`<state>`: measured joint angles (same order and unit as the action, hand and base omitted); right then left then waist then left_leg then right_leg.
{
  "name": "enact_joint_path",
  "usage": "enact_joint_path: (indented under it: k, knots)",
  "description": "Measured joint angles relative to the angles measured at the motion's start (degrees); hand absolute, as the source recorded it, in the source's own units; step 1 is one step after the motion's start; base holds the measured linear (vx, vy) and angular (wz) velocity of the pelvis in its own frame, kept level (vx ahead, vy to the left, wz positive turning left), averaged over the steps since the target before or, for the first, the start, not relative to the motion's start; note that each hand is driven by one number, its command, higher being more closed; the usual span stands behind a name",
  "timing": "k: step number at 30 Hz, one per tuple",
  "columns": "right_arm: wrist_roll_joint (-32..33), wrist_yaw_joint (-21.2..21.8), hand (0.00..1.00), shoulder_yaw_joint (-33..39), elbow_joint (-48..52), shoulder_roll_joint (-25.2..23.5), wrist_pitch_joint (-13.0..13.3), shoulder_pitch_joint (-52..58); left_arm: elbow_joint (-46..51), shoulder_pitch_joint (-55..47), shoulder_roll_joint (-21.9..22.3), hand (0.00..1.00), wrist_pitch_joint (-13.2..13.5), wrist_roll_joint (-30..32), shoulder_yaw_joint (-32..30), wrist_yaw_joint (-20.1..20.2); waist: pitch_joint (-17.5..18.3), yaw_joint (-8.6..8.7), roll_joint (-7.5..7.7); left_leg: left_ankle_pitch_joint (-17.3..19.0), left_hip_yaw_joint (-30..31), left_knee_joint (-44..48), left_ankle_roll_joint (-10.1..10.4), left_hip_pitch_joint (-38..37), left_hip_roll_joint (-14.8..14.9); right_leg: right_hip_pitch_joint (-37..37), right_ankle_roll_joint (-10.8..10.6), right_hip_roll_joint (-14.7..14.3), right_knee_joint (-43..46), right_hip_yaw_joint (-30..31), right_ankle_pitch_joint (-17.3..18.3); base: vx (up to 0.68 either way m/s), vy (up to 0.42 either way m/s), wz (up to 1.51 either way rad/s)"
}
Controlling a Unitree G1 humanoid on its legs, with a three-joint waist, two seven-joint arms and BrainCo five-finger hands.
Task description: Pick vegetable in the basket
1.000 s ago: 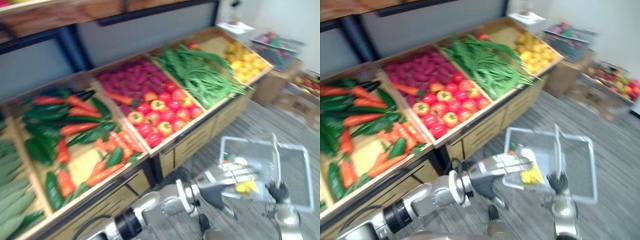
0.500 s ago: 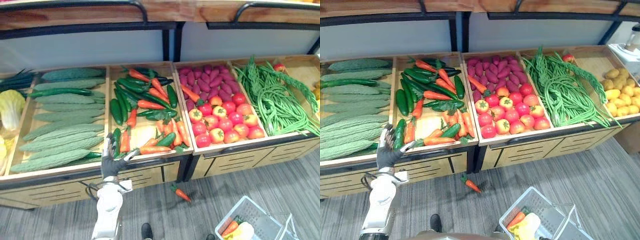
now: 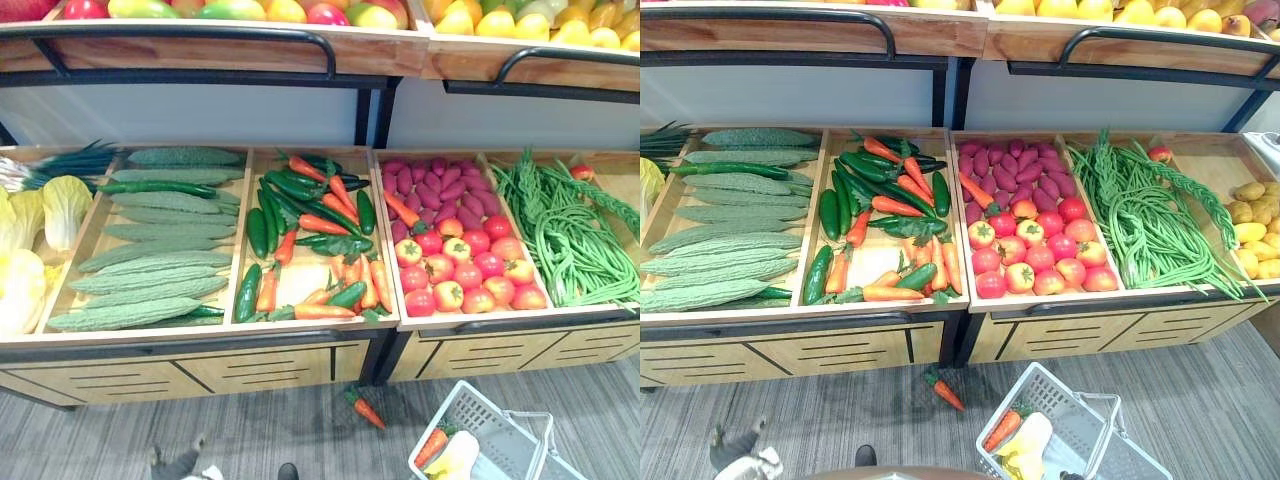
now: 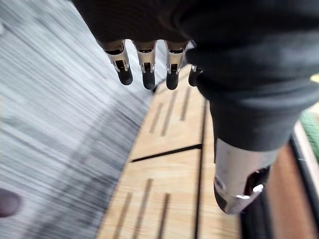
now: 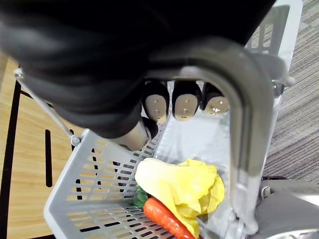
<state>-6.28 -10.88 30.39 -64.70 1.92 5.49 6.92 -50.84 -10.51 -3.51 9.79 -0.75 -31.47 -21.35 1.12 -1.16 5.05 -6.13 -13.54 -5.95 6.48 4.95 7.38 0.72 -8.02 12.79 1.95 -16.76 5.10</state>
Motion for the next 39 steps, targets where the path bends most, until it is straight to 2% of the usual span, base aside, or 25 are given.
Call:
enact_joint_path:
  k: [2,3,9,14,18,20,21,22,23,25,26,27,28,29,30,31,32,33,34,35,37,38,39]
  knots:
    - [0.00,0.00,1.00,0.00,-1.64,-0.04,0.15,-1.00,-5.66,-0.04,0.02,0.00,-0.65,1.96,-0.42,0.37,-0.05,0.02,0.12,0.12,0.07,0.01,0.12,-0.04,-0.04,0.14,0.03,-0.02,-0.11,0.01,0.04,0.07,-0.016,0.05]
    - [0.00,0.00,1.00,-0.02,-1.90,-0.21,0.16,-1.17,-9.06,-0.09,0.12,0.00,-1.74,4.47,-0.06,1.79,-0.09,0.03,0.09,0.19,0.20,0.01,0.18,-0.10,-0.09,0.39,-0.04,-0.05,-0.32,0.07,0.00,0.06,-0.014,0.04]
    - [-0.32,0.05,1.00,-1.81,-3.72,0.39,0.36,-2.74,-11.08,-0.42,0.08,0.00,-3.11,10.88,3.26,5.43,-0.48,0.68,-0.03,0.40,0.01,-0.01,0.47,-0.37,0.02,0.61,-0.05,-0.28,-0.85,0.63,-0.01,0.01,-0.009,-0.02]
    - [-0.50,0.51,1.00,-4.03,-3.77,0.59,0.38,-3.20,-13.09,0.14,-1.30,0.00,-3.68,11.07,8.63,8.78,-1.53,1.11,0.00,0.87,-0.79,-0.04,0.80,-1.43,0.09,1.03,-0.02,-0.27,-0.92,1.55,0.01,-0.02,-0.003,-0.10]
    - [-0.50,1.39,1.00,-5.23,-3.75,0.78,0.38,-3.52,-13.09,0.43,-2.12,0.00,-3.65,11.04,11.66,9.35,-2.32,1.09,0.18,1.47,-1.67,-0.04,0.95,-2.30,0.14,1.33,0.27,-0.25,-0.96,2.49,0.18,0.00,-0.002,-0.12]
    - [-0.50,1.50,1.00,-6.07,-3.75,0.85,0.38,-3.86,-13.09,0.54,-2.44,0.00,-3.65,10.96,12.13,9.35,-3.02,0.96,0.57,2.48,-2.60,0.34,0.89,-3.39,0.14,1.62,0.64,-0.16,-0.66,3.49,0.56,0.02,0.014,-0.29]
    - [-0.50,1.58,1.00,-6.06,-3.71,0.59,0.40,-4.50,-13.07,0.70,-2.95,0.00,-3.66,10.93,12.25,9.36,-4.01,1.03,1.47,4.43,-3.21,2.24,0.62,-3.94,-0.07,0.91,0.54,0.56,1.86,4.86,1.79,0.03,0.017,-0.33]
    - [-0.50,1.57,1.00,-6.05,-3.70,0.51,0.41,-4.63,-13.05,0.89,-3.14,0.00,-3.67,10.93,12.44,9.36,-4.31,1.06,1.38,5.18,-3.19,3.40,0.56,-3.79,-0.04,0.87,0.45,0.75,2.52,5.03,2.02,0.06,0.034,-0.47]
    - [-0.48,1.74,1.00,-5.66,-3.14,0.40,0.87,-4.58,-12.96,1.99,-3.82,0.00,-3.64,10.88,13.67,9.36,-6.11,1.26,2.38,9.41,-3.43,10.53,0.62,-2.33,0.64,-0.20,0.91,1.30,6.23,6.99,2.57,0.04,0.036,-0.35]
    - [-0.46,2.02,1.00,-4.66,-2.64,0.06,1.14,-4.57,-13.07,2.11,-3.90,0.00,-3.65,10.81,14.30,9.35,-6.33,1.43,1.98,11.18,-4.71,13.99,0.35,-1.35,1.75,-2.22,0.98,0.93,9.07,9.67,1.98,0.04,0.066,-0.56]
    - [-0.26,1.94,1.00,-4.66,-2.17,0.07,1.46,-4.74,-13.09,2.09,-3.89,0.00,-3.61,10.79,15.07,9.27,-6.48,1.35,0.70,12.53,-6.99,15.95,0.23,-1.15,3.18,-4.81,2.24,-0.35,11.43,13.16,0.09,0.03,0.087,-0.79]
    - [-0.09,1.93,1.00,-4.69,-1.53,0.07,1.44,-4.74,-13.09,2.26,-3.90,0.00,-3.55,10.77,15.34,9.25,-6.56,1.24,0.39,12.91,-8.27,16.26,0.17,-1.16,4.01,-6.02,2.55,-1.15,12.05,14.60,-1.52,0.03,0.126,-1.24]
    - [0.12,1.96,1.00,-4.85,-0.87,-0.04,1.65,-4.79,-13.08,3.06,-4.09,0.00,-3.54,10.84,15.37,9.28,-6.78,1.55,0.09,13.27,-11.24,16.27,-0.32,-1.33,5.19,-8.79,2.96,-2.38,12.40,15.33,-6.26,0.02,0.146,-1.10]
    - [0.14,1.92,1.00,-5.05,-0.57,-0.17,1.78,-4.83,-13.09,3.56,-4.10,0.00,-3.52,10.82,15.32,9.27,-7.16,1.57,-0.13,13.48,-12.48,16.41,-0.70,-1.63,5.59,-9.81,4.26,-2.69,12.75,14.47,-8.05,0.01,0.168,-1.39]
    - [0.25,1.63,1.00,-6.08,0.58,0.07,2.15,-4.89,-13.09,4.37,-3.93,0.00,-3.50,10.95,15.32,9.27,-8.36,1.61,-0.42,13.65,-15.06,16.92,-1.52,-2.75,5.70,-11.05,8.25,-2.62,11.87,10.55,-12.51,-0.06,0.236,-1.69]
    - [0.26,1.52,1.00,-7.42,0.99,1.48,2.30,-4.97,-12.88,4.23,-2.93,0.00,-3.26,10.97,15.44,9.31,-9.11,0.78,-2.77,13.28,-19.23,15.26,-3.98,-4.50,6.61,-9.00,9.45,-3.22,6.02,5.56,-18.34,-0.08,0.207,-1.81]
    - [0.19,1.56,1.00,-7.76,1.10,1.99,2.31,-5.18,-12.75,3.92,-2.25,0.00,-2.96,10.95,15.43,9.31,-9.23,0.87,-3.19,13.44,-21.43,14.18,-4.33,-6.00,6.42,-9.56,9.42,-2.11,10.71,2.36,-15.62,-0.07,0.216,-1.65]
    - [0.14,1.30,1.00,-7.99,1.21,1.92,2.58,-5.25,-12.30,4.00,-2.42,0.00,-2.71,10.95,15.67,9.32,-9.39,1.72,-2.87,13.93,-25.16,13.04,-5.08,-7.46,4.88,-10.88,9.17,0.04,21.47,-1.76,-8.58,-0.03,0.162,-1.28]
    - [0.16,1.39,1.00,-8.02,0.99,1.92,2.55,-5.63,-11.85,4.19,-3.03,0.00,-2.68,10.93,16.49,9.32,-9.60,2.16,-2.34,14.47,-28.83,13.31,-5.97,-8.48,3.71,-10.78,9.05,1.97,30.73,-4.31,-3.15,-0.10,0.181,-1.74]
    - [0.17,1.48,1.00,-7.91,0.77,1.10,2.26,-5.94,-11.86,4.01,-3.31,0.00,-2.54,10.79,16.50,9.44,-9.66,1.89,-2.46,14.71,-33.66,14.46,-6.37,-9.39,3.61,-8.52,9.55,2.33,34.69,-7.58,-2.25,-0.13,0.136,-1.70]
    - [0.16,1.51,1.00,-7.78,0.73,0.26,2.26,-5.86,-11.87,3.63,-3.32,0.00,-2.54,10.63,16.50,9.56,-9.77,1.31,-2.70,14.74,-37.14,15.12,-6.43,-10.15,3.59,-6.10,9.51,2.72,34.50,-9.03,-2.26,-0.11,0.037,-1.35]
    - [0.13,1.50,1.00,-7.63,0.70,-0.26,2.25,-5.64,-11.85,3.46,-3.25,0.00,-2.55,10.40,16.41,9.82,-9.72,1.15,-2.66,14.76,-39.86,15.44,-6.45,-10.31,3.55,-4.50,9.05,3.19,32.80,-10.05,-2.01,-0.11,-0.045,-1.53]
    - [0.14,1.56,1.00,-7.32,0.68,-0.51,2.07,-6.15,-11.79,3.69,-3.12,0.00,-2.54,10.22,16.29,10.32,-9.71,0.95,-2.65,14.75,-43.25,15.83,-6.45,-10.17,3.61,-3.35,7.29,3.55,28.85,-11.49,-0.90,-0.12,-0.078,-1.66]
